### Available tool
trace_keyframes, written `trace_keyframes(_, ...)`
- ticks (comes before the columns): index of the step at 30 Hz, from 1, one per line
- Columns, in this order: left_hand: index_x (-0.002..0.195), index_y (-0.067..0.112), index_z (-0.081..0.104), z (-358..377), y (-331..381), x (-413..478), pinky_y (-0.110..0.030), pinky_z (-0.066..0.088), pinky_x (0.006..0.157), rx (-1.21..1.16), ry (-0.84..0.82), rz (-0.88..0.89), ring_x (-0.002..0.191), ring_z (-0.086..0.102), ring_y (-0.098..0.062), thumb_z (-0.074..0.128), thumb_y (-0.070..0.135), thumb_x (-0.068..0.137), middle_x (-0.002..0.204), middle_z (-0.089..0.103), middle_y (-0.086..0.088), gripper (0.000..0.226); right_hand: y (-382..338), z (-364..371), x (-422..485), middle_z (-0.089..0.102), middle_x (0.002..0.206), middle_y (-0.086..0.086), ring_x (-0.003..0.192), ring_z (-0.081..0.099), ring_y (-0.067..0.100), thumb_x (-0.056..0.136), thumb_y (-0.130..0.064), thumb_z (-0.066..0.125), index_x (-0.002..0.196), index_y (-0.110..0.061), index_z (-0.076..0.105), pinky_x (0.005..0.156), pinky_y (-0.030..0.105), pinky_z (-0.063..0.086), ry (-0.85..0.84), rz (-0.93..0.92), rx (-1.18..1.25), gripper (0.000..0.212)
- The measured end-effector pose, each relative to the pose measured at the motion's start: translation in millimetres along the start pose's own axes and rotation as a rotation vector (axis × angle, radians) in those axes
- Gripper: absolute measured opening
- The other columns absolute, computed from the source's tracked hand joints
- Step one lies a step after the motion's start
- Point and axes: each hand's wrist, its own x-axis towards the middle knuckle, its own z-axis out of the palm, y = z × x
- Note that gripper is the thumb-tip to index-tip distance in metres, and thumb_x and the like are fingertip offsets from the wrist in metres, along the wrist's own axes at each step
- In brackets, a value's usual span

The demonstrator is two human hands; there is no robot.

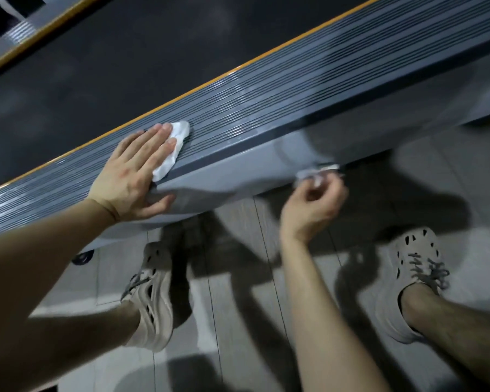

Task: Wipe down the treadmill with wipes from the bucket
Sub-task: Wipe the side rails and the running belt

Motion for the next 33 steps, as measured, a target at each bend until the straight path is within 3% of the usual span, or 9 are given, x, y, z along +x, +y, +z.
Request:
trace_keyframes(3, 0.163, -0.005, 0.031, 0.1, -0.6, -0.3, -0.068, 0.029, 0.123, -0.016, 0.005, 0.005, 0.161, 0.022, -0.044, 0.056, 0.044, 0.099, 0.173, 0.023, -0.026, 0.084, -8.1, 7.2, 26.5, 0.062, 0.112, 0.022, 0.098, 0.065, 0.035, 0.092, 0.001, 0.064, 0.115, 0.005, 0.068, 0.084, 0.047, 0.056, 0.099, -0.052, 0.041, 0.023)
trace_keyframes(5, 0.164, -0.005, 0.03, 2.3, -1.4, -0.3, -0.069, 0.028, 0.122, -0.047, 0.011, 0.01, 0.161, 0.022, -0.044, 0.048, 0.037, 0.104, 0.173, 0.022, -0.026, 0.075, -30.9, 20.9, -16.3, 0.061, 0.11, 0.026, 0.1, 0.062, 0.036, 0.089, 0.01, 0.065, 0.113, 0.008, 0.069, 0.09, 0.036, 0.054, 0.021, -0.15, 0.064, 0.024)
trace_keyframes(8, 0.165, -0.002, 0.029, 2.0, -2.7, 0.2, -0.069, 0.028, 0.122, -0.086, 0.024, 0.018, 0.162, 0.021, -0.042, 0.041, 0.032, 0.108, 0.174, 0.022, -0.024, 0.067, -61.4, 28.1, -108.4, 0.059, 0.111, 0.02, 0.1, 0.061, 0.032, 0.086, 0.015, 0.067, 0.111, -0.001, 0.074, 0.091, 0.033, 0.052, -0.359, -0.315, 0.056, 0.031)
trace_keyframes(11, 0.165, -0.001, 0.031, 0.7, -1.6, -2.2, -0.066, 0.028, 0.124, -0.152, 0.054, 0.032, 0.162, 0.023, -0.04, 0.041, 0.027, 0.111, 0.174, 0.024, -0.022, 0.062, -46.9, 25.2, -117.1, 0.062, 0.108, 0.016, 0.096, 0.063, 0.034, 0.089, 0.009, 0.068, 0.109, -0.009, 0.078, 0.088, 0.042, 0.055, -0.65, -0.742, -0.04, 0.029)
trace_keyframes(15, 0.154, 0.003, 0.053, -7.2, 8.8, -25.8, -0.054, 0.044, 0.115, -0.156, 0.186, -0.035, 0.145, 0.052, -0.038, 0.049, 0.012, 0.111, 0.16, 0.052, -0.016, 0.044, -34.1, 9.2, -34.2, 0.061, 0.119, 0.021, 0.107, 0.063, 0.039, 0.081, 0.007, 0.061, 0.116, -0.008, 0.075, 0.098, 0.045, 0.053, -0.377, -0.726, -0.229, 0.04)
trace_keyframes(18, 0.141, 0.009, 0.068, -22.9, 11.9, -64.7, -0.047, 0.055, 0.097, -0.172, 0.193, -0.094, 0.119, 0.066, -0.035, 0.046, 0.012, 0.113, 0.144, 0.068, -0.007, 0.036, -43.0, 8.4, -35.8, 0.059, 0.122, 0.013, 0.115, 0.057, 0.016, 0.09, 0.001, 0.056, 0.118, -0.007, 0.072, 0.106, 0.04, 0.048, -0.321, -0.604, -0.301, 0.032)
trace_keyframes(23, 0.128, 0.021, 0.078, -53.5, 7.4, -142.2, -0.046, 0.062, 0.075, -0.13, -0.004, -0.264, 0.104, 0.074, -0.036, 0.044, 0.014, 0.095, 0.124, 0.076, -0.006, 0.047, -67.6, 56.4, -125.8, 0.066, 0.117, 0.012, 0.107, 0.06, 0.034, 0.095, 0.001, 0.057, 0.111, -0.012, 0.072, 0.086, 0.045, 0.049, -0.935, -1.569, -0.254, 0.025)
trace_keyframes(28, 0.121, 0.021, 0.079, -54.9, -1.9, -193.1, -0.048, 0.06, 0.068, -0.046, -0.041, -0.451, 0.099, 0.071, -0.039, 0.047, 0.021, 0.094, 0.114, 0.075, -0.01, 0.042, -73.3, 44.8, -42.1, 0.061, 0.125, 0.014, 0.113, 0.059, 0.037, 0.1, 0.0, 0.052, 0.122, -0.009, 0.064, 0.087, 0.048, 0.048, -1.064, -2.002, -0.438, 0.027)
trace_keyframes(33, 0.113, 0.022, 0.084, -24.5, -7.3, -211.9, -0.059, 0.04, 0.115, -0.033, -0.057, -0.546, 0.156, 0.033, -0.04, 0.071, 0.02, 0.09, 0.17, 0.032, -0.02, 0.026, -78.4, 27.1, 14.3, 0.062, 0.13, 0.018, 0.116, 0.061, 0.042, 0.097, -0.008, 0.058, 0.118, -0.008, 0.072, 0.089, 0.05, 0.048, -1.069, -2.127, -0.685, 0.025)
